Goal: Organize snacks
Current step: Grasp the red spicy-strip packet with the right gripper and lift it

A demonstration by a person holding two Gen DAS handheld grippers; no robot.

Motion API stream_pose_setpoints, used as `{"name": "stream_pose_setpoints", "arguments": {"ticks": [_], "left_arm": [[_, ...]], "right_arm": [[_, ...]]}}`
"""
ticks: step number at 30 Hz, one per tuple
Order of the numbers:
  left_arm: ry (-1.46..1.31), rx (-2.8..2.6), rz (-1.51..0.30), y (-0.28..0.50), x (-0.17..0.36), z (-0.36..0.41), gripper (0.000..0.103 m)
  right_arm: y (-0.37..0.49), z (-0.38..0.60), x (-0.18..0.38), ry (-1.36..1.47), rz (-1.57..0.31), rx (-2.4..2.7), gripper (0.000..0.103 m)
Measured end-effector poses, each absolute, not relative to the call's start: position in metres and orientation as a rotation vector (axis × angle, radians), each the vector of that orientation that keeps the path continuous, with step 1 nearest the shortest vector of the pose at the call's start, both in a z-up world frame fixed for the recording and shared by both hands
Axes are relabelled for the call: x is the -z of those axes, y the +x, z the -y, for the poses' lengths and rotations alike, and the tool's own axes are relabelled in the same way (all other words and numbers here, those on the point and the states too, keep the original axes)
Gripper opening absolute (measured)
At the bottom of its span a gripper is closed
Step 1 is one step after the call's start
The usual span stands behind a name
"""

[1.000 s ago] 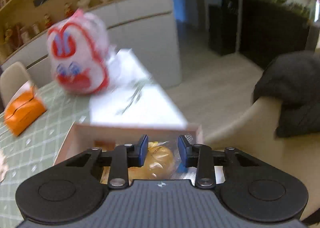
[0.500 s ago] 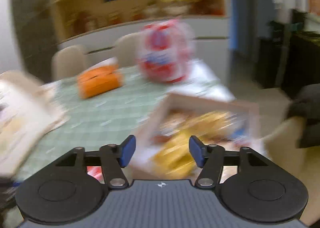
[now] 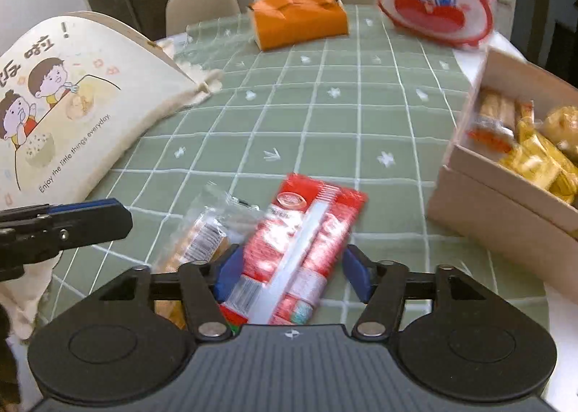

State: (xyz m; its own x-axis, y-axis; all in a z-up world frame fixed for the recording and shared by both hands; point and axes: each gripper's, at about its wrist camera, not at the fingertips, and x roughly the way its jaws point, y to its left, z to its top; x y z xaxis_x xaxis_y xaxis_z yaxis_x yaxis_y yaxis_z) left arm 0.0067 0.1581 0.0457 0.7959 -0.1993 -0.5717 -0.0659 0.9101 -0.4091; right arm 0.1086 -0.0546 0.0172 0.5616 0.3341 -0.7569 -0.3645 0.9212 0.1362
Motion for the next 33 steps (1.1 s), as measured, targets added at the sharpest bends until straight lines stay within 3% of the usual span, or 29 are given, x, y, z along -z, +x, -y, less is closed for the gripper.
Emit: {"name": "stream_pose_setpoints", "arguments": {"ticks": [6, 7, 18, 22, 29, 33], "left_arm": [[-0.397, 0.103, -0.738, 0.014, -0.035, -0.147, 0.036], [-0.379, 0.104, -0.749, 0.015, -0.034, -0.143, 0.036], [-0.252, 0.121, -0.763, 0.022, -0.023, -0.116, 0.039], [-0.152, 0.070, -0.783, 0.027, -0.021, -0.099, 0.042], [-0.101, 0.010, -0.815, 0.030, -0.020, -0.089, 0.042], [-0.114, 0.013, -0.838, 0.033, -0.017, -0.092, 0.043]], "right_arm": [[0.096, 0.030, -0.012, -0.181, -0.840, -0.408, 0.062], [0.090, 0.035, -0.014, -0.189, -0.835, -0.407, 0.059], [0.015, 0.135, -0.013, -0.148, -0.769, -0.271, 0.059], [-0.003, 0.154, -0.010, -0.143, -0.759, -0.259, 0.077], [-0.005, 0.168, -0.006, -0.119, -0.774, -0.279, 0.090], [-0.006, 0.168, -0.003, -0.124, -0.782, -0.294, 0.103]]}}
